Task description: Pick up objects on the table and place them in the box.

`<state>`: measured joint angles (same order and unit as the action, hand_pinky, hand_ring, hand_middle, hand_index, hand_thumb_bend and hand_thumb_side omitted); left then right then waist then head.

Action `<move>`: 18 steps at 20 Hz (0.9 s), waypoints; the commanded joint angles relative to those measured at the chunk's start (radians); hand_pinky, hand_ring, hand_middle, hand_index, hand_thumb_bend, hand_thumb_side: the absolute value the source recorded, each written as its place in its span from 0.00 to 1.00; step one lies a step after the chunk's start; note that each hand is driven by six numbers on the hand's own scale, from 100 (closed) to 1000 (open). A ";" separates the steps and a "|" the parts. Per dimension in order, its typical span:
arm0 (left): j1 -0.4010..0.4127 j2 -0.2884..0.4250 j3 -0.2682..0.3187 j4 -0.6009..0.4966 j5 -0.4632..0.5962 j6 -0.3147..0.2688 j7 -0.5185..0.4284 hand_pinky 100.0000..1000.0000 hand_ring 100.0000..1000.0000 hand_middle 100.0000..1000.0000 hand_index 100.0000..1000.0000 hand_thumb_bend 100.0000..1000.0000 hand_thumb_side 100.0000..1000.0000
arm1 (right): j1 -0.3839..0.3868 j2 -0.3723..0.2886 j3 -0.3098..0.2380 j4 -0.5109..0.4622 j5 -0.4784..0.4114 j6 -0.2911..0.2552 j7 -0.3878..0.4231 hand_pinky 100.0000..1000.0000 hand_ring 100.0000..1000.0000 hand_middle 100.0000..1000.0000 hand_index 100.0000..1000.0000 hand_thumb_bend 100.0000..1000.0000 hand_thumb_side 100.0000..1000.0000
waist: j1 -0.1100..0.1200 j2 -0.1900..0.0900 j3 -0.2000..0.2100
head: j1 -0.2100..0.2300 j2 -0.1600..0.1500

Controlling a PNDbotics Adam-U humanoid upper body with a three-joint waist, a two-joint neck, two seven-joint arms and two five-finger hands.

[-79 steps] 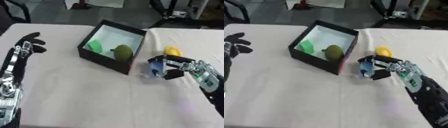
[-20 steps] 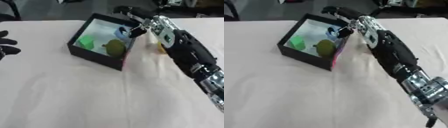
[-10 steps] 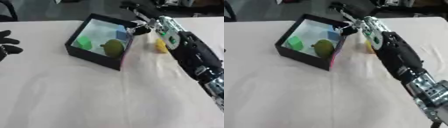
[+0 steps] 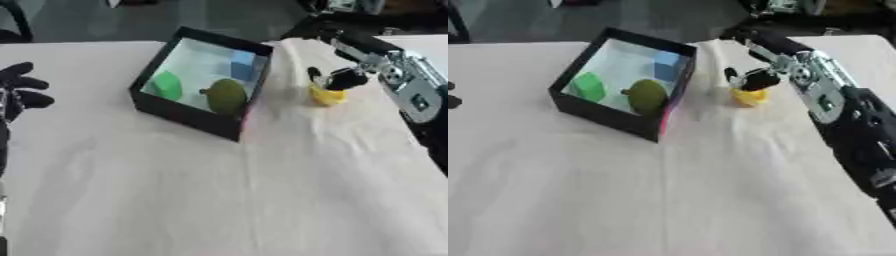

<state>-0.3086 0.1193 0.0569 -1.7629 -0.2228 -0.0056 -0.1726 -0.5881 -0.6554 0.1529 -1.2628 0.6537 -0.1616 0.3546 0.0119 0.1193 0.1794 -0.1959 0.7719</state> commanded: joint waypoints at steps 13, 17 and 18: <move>-0.010 0.015 0.005 -0.013 0.002 -0.002 0.001 0.65 0.54 0.58 0.84 0.00 0.99 | -0.057 -0.004 -0.044 0.319 0.208 0.040 -0.064 0.90 0.97 0.95 0.97 0.00 0.24 | 0.006 -0.024 0.006 | -0.009 -0.002; -0.010 0.015 0.005 -0.014 0.003 -0.002 0.001 0.65 0.54 0.58 0.84 0.00 0.99 | -0.056 0.002 -0.048 0.344 0.225 0.033 -0.080 0.88 0.93 0.90 0.95 0.00 0.24 | 0.006 -0.024 0.007 | -0.010 -0.002; -0.010 0.015 0.005 -0.014 0.003 -0.002 0.001 0.65 0.54 0.58 0.84 0.00 0.99 | -0.057 0.003 -0.048 0.347 0.226 0.031 -0.083 0.88 0.92 0.89 0.94 0.00 0.24 | 0.006 -0.024 0.007 | -0.010 -0.002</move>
<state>-0.3086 0.1216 0.0572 -1.7624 -0.2228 -0.0058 -0.1723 -0.6338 -0.6324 0.1113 -0.9273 0.8662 -0.1315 0.2783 0.0124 0.1193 0.1856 -0.2039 0.7719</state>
